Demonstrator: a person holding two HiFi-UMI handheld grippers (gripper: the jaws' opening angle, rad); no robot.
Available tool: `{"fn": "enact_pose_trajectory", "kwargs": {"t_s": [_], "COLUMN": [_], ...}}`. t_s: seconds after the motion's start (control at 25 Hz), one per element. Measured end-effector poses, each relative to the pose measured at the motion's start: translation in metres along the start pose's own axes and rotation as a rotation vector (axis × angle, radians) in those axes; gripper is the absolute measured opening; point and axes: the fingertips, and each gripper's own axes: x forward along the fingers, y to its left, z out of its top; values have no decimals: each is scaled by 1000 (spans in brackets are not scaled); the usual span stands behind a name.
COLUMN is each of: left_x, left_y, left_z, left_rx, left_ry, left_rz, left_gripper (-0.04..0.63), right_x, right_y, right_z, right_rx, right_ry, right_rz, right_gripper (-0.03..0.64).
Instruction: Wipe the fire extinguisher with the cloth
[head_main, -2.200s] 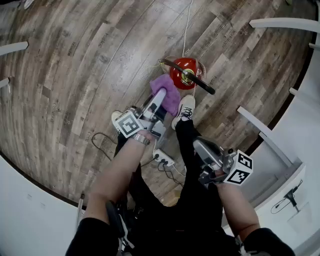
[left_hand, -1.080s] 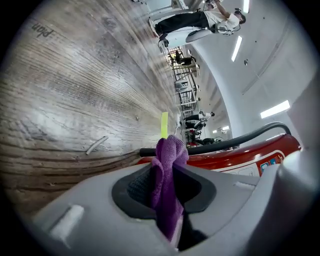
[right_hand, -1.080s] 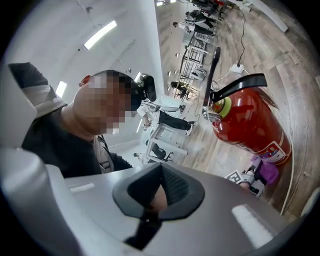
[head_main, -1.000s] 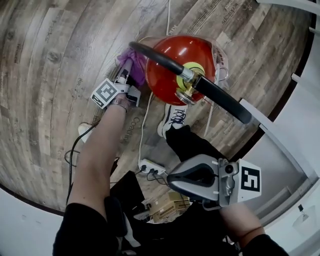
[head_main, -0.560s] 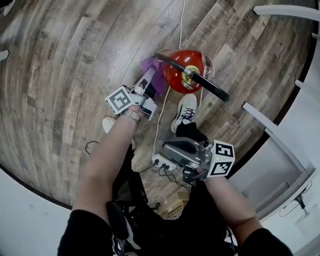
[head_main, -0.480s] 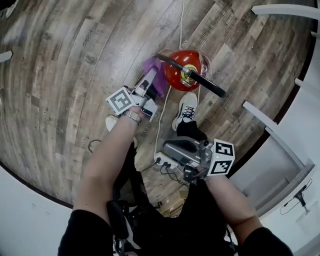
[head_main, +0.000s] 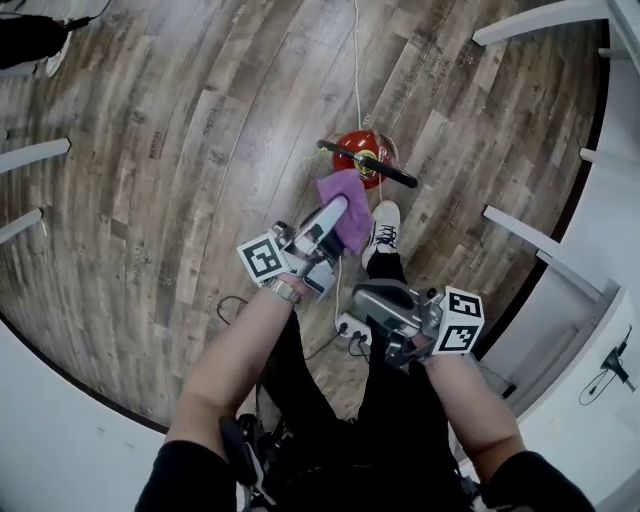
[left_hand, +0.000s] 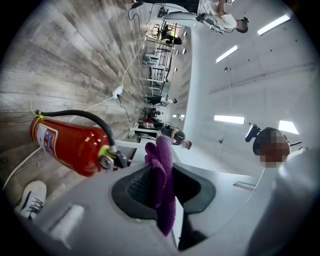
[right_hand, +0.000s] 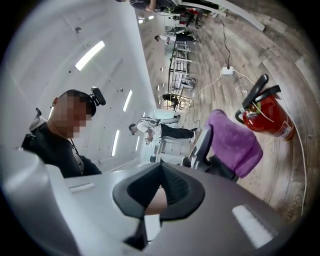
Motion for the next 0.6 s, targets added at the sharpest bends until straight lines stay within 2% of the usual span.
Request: {"fn": "enact_pose_trajectory", "kwargs": {"t_s": [0.08, 0.16, 0.28, 0.44, 0.6], "left_x": [-7, -21, -38, -35, -69], "left_y": [-42, -84, -148, -234, -310], "left_z": [-18, -32, -42, -46, -77], "left_rx": [21, 83, 140, 244, 272], "left_ry": [55, 113, 161, 295, 453], "left_rz": [-9, 8, 11, -58, -110], "left_gripper": [72, 71, 72, 72, 72], "right_x": [-4, -10, -10, 10, 28], "right_y": [31, 67, 119, 185, 249], "right_z": [11, 18, 29, 57, 35], "right_rx": [-31, -63, -147, -286, -361], "right_ry": [-29, -48, -49, -71, -115], "right_rz": [8, 12, 14, 30, 28], "right_gripper": [-2, -2, 0, 8, 15]}}
